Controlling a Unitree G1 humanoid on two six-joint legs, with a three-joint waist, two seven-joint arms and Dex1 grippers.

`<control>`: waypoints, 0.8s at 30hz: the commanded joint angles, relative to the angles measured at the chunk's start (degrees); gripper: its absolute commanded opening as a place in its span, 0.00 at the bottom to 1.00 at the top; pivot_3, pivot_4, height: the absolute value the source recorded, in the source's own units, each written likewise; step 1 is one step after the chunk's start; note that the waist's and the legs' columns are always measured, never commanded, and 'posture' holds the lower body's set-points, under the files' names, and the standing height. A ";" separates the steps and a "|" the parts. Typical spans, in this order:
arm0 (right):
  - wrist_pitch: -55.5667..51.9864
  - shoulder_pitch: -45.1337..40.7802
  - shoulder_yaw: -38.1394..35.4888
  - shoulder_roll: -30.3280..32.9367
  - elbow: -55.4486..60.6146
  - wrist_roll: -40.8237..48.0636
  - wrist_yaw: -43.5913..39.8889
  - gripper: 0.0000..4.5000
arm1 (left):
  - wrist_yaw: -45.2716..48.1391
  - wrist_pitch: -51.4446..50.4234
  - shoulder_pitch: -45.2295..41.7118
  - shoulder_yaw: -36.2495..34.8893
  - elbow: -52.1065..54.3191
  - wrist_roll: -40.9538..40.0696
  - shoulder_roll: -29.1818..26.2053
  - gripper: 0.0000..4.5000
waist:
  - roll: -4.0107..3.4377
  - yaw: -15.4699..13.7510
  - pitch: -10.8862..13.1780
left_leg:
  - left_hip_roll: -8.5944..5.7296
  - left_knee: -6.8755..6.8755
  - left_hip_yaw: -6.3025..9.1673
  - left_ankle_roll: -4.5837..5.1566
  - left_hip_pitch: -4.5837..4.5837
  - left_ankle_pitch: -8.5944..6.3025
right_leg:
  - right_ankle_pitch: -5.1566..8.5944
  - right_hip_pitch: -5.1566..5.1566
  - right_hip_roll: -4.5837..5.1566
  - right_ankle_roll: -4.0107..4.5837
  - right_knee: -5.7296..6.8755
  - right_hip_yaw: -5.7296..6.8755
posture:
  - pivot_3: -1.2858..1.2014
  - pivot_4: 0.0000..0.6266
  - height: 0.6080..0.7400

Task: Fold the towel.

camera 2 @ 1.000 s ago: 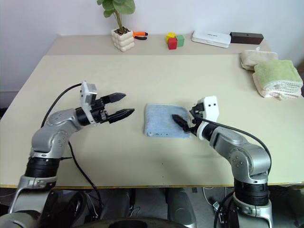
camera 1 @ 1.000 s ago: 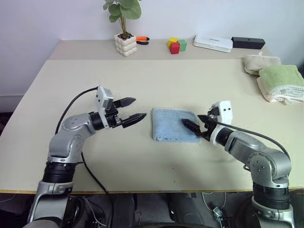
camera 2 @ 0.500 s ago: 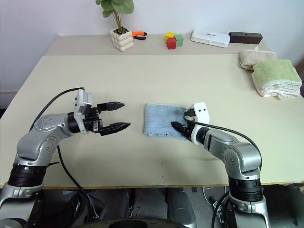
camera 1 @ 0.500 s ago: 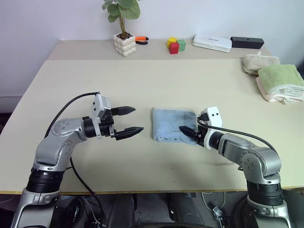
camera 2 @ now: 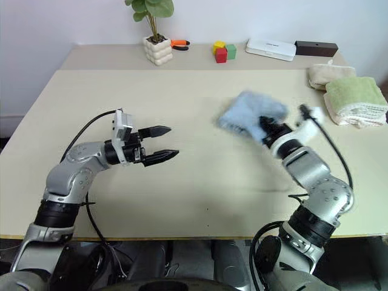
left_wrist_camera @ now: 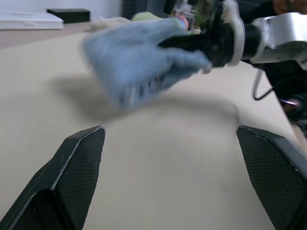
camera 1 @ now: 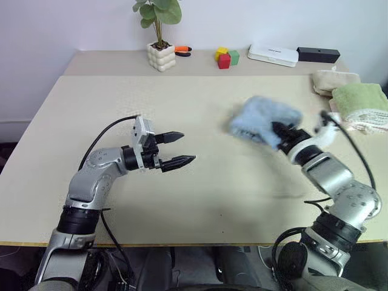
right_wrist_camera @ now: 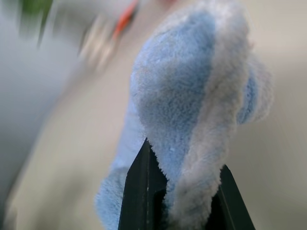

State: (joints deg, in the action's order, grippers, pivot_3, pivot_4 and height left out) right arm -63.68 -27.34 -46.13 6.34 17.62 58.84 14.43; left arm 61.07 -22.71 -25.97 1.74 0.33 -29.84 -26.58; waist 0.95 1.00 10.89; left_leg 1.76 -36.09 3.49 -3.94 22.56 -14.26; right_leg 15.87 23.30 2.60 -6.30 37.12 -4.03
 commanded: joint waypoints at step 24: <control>22.12 13.83 0.48 2.49 6.98 -4.06 30.89 0.79 | 3.69 5.29 -3.95 2.37 -5.57 1.49 7.06 1.00 | -0.35 1.46 0.00 | 0.00 0.04 -0.03 0.03 0.02 0.00 | 0.01 0.08 -0.01 0.01 0.06 -0.07 | 0.52 0.24 1.00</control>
State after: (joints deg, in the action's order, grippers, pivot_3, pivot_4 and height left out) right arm -42.92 -13.68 -45.38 7.87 20.99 55.42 44.03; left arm 64.80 -18.20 -29.64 3.84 -6.64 -28.14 -19.83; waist 0.59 2.46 10.89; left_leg 1.76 -36.04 3.46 -3.92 22.57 -14.26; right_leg 15.89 23.38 2.58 -6.29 37.19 -4.10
